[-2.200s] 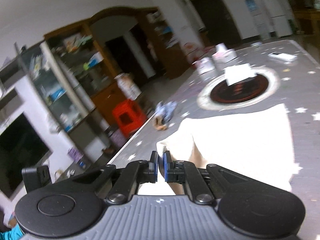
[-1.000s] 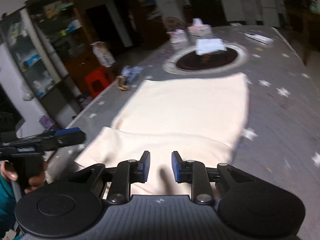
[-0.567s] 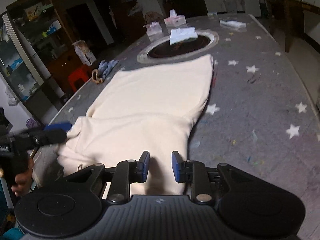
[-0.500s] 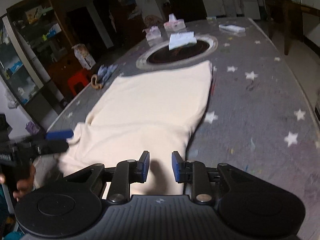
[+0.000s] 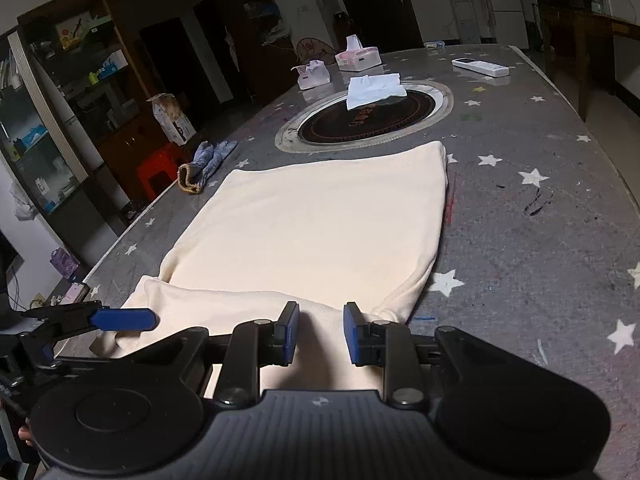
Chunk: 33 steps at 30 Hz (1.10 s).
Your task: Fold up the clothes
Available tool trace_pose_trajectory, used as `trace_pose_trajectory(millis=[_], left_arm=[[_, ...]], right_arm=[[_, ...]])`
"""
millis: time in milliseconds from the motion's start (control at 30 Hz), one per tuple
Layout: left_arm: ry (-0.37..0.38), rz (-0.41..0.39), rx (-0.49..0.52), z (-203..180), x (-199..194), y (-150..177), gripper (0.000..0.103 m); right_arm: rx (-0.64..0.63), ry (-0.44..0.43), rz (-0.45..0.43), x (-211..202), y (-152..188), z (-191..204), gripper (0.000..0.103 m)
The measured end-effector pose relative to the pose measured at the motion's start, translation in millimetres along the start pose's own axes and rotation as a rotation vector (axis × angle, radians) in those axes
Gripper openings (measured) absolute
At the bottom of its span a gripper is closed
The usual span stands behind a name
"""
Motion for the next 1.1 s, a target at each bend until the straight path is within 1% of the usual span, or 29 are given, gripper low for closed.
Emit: trace_pose_trajectory(millis=[33,67,167,200,267,333,400,467,567,700,733,767,800,867,900,933,967,1067,1100], left_arm=[[-0.010,-0.003,0.000,3,-3,0,0.095],[-0.022,-0.010,0.003,5,-6,0,0.096],[-0.093,-0.019,0.018,11,-14,-2,0.096],[-0.105,-0.020,0.017,12,-16,-2,0.096],[-0.097,-0.025,0.006,13,-19,-4,0.095],[-0.086,-0.033,0.027,9,-20,-5,0.094],[-0.098,-0.027,0.044,7,-17,-6,0.087],[-0.103,-0.016,0.027,10,-17,-4,0.076],[-0.116,-0.019,-0.004,17,-22,-1,0.066],[-0.145,-0.022,-0.025,25,-28,1,0.060],[-0.152,-0.020,-0.027,27,-28,2,0.057],[-0.159,-0.014,-0.023,27,-28,2,0.050],[-0.166,-0.009,-0.018,28,-27,3,0.045],[-0.177,-0.007,-0.003,28,-26,5,0.026],[-0.183,-0.010,0.000,28,-27,5,0.020],[-0.188,-0.013,0.002,28,-28,4,0.011],[-0.194,-0.016,0.005,28,-29,4,0.007],[-0.211,-0.025,0.012,27,-32,3,0.005],[-0.216,-0.028,0.015,27,-33,3,0.003]], right_arm=[[0.000,0.000,0.002,0,0,0,0.024],[-0.002,0.001,0.003,0,0,0,0.024],[-0.012,0.006,0.006,0,1,1,0.024],[-0.015,0.008,0.005,0,1,1,0.024],[-0.032,0.016,-0.003,-1,0,4,0.024],[-0.061,0.028,-0.014,-3,0,8,0.024],[-0.081,0.033,-0.016,-4,0,12,0.025],[-0.095,0.035,-0.017,-5,0,14,0.025],[-0.094,0.030,-0.021,-7,1,15,0.025],[-0.100,0.023,-0.028,-10,1,17,0.026],[-0.106,0.023,-0.030,-10,2,18,0.026],[-0.112,0.025,-0.030,-10,2,20,0.026],[-0.118,0.026,-0.030,-9,3,21,0.026],[-0.132,0.032,-0.025,-7,5,24,0.026],[-0.138,0.036,-0.023,-6,6,25,0.029],[-0.147,0.040,-0.021,-5,7,26,0.031],[-0.155,0.045,-0.019,-4,9,27,0.031],[-0.180,0.055,-0.015,-1,12,30,0.032],[-0.188,0.058,-0.014,-1,13,31,0.033]])
Point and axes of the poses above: each gripper's, at about its wrist camera, not at the fingertips, and x roughly the way its jaws point, z to its left, y to its underside, the point moved 3 cm from there along x, roughly the way its jaws point, and after that the axes turned 1 degree about -y, right-handed, at the moved point
